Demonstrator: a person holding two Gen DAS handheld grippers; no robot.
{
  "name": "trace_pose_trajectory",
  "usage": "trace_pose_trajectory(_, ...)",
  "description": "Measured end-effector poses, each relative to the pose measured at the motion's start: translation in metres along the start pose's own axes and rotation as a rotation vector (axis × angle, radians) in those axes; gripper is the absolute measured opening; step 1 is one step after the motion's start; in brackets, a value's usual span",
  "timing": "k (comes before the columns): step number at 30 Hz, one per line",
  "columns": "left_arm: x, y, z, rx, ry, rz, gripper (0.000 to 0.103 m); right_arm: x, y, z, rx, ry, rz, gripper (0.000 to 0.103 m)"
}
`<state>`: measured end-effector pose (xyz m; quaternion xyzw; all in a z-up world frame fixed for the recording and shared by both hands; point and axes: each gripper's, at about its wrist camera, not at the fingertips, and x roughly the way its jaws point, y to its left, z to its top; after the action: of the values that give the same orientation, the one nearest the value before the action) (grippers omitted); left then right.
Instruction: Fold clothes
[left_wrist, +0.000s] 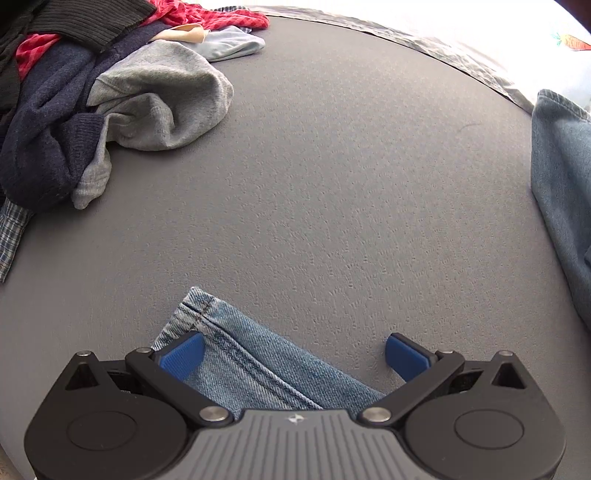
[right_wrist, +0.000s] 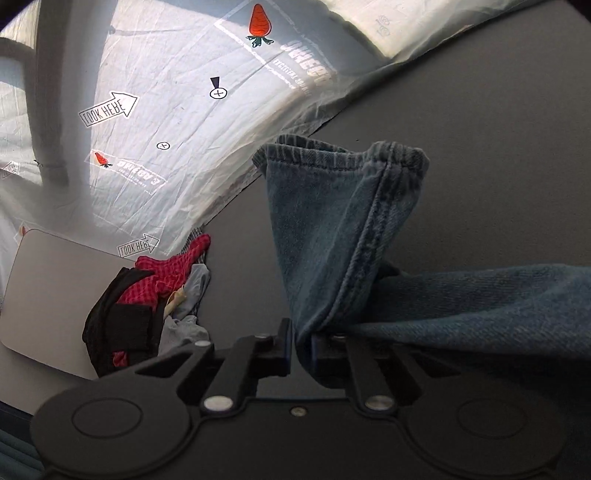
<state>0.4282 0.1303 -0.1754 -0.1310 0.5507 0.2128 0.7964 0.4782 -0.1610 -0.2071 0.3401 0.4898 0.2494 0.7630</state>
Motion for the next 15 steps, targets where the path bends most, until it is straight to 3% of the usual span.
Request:
trace_pose_trajectory(3, -0.002, 0.000, -0.004, -0.008, -0.003, 0.001, 0.103, 0.019, 0.009, -0.042, 0.016, 0.114, -0.032, 0.044)
trace_pose_trajectory(6, -0.007, 0.002, -0.007, -0.039, 0.013, -0.025, 0.103, 0.014, 0.008, -0.061, 0.050, 0.173, 0.008, 0.045)
trace_pose_trajectory(10, -0.021, 0.013, -0.016, -0.112, 0.006, -0.166, 0.103, -0.026, 0.001, -0.056, 0.048, 0.079, 0.004, 0.048)
trace_pose_trajectory(15, -0.042, 0.007, -0.019, -0.131, -0.034, -0.315, 0.103, -0.092, -0.041, -0.044, 0.166, -0.109, -0.044, 0.049)
